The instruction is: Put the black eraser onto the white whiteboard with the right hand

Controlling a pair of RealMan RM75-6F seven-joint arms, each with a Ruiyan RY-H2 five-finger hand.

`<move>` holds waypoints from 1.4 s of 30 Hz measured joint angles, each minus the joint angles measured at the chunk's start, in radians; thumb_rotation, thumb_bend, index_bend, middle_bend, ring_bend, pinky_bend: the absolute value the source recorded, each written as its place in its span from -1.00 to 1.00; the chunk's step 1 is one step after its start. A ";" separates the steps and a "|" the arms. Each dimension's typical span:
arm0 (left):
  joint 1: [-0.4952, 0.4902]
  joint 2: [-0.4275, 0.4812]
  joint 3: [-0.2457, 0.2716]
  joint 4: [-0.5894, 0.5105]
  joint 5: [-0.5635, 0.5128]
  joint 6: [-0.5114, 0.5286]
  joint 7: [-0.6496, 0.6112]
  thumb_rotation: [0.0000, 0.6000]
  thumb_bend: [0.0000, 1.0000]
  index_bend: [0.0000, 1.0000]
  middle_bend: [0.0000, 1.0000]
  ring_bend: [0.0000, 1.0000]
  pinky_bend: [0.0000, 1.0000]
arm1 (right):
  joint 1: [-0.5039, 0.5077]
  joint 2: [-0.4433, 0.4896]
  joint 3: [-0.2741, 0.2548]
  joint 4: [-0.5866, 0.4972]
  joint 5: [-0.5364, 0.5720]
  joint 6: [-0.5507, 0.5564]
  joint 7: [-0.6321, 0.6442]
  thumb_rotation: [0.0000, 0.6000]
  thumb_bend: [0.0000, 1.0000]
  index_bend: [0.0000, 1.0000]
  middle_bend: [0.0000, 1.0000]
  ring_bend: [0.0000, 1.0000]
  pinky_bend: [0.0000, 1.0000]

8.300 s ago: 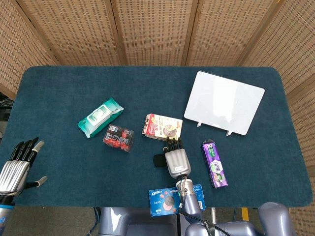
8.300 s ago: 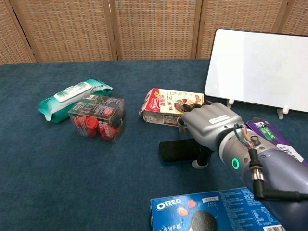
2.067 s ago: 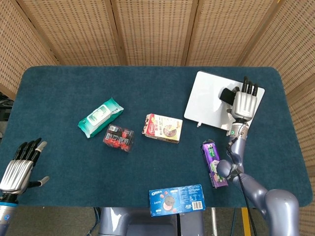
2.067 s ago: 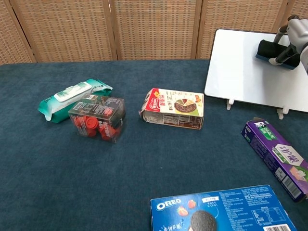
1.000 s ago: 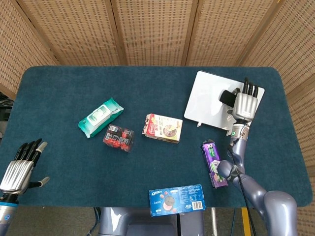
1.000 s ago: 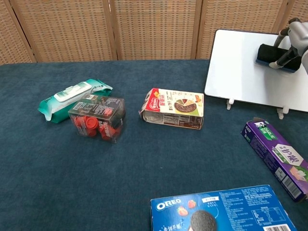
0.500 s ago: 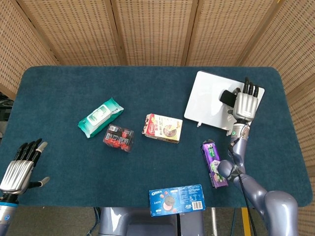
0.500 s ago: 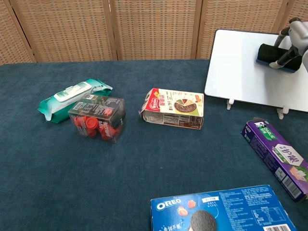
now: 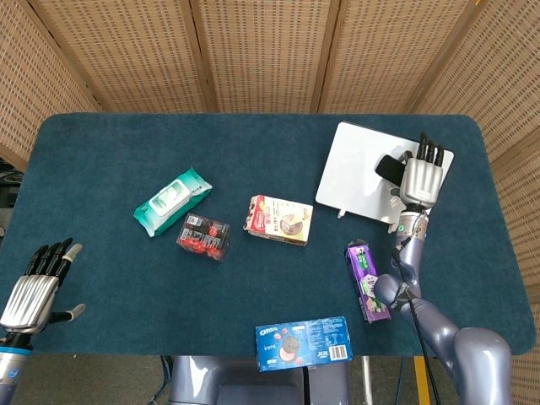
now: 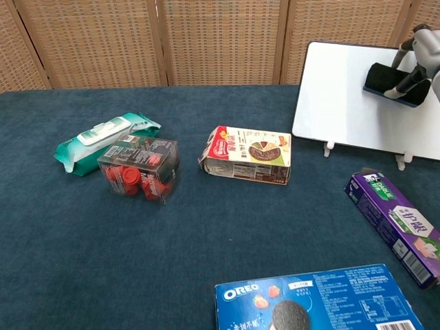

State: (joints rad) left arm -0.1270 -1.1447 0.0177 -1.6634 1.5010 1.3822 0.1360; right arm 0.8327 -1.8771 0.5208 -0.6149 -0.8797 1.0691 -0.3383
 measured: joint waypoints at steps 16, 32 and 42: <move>-0.001 0.003 0.002 -0.002 0.004 -0.002 -0.011 1.00 -0.73 -1.00 -1.00 -1.00 -1.00 | -0.043 0.017 -0.029 -0.101 -0.047 0.068 0.021 1.00 -0.94 -0.83 -1.00 -1.00 -1.00; 0.011 0.018 0.009 -0.007 0.035 0.033 -0.036 1.00 -0.73 -1.00 -1.00 -1.00 -1.00 | -0.164 0.119 -0.103 -0.409 -0.162 0.229 0.048 1.00 -0.94 -0.85 -1.00 -1.00 -1.00; 0.024 0.022 0.019 -0.013 0.073 0.063 -0.041 1.00 -0.73 -1.00 -1.00 -1.00 -1.00 | -0.390 0.402 -0.327 -0.762 -0.389 0.363 0.110 1.00 -0.94 -0.85 -1.00 -1.00 -1.00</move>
State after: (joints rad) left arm -0.1031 -1.1223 0.0371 -1.6760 1.5735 1.4457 0.0948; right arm 0.4422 -1.4747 0.1938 -1.3771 -1.2689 1.4318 -0.2280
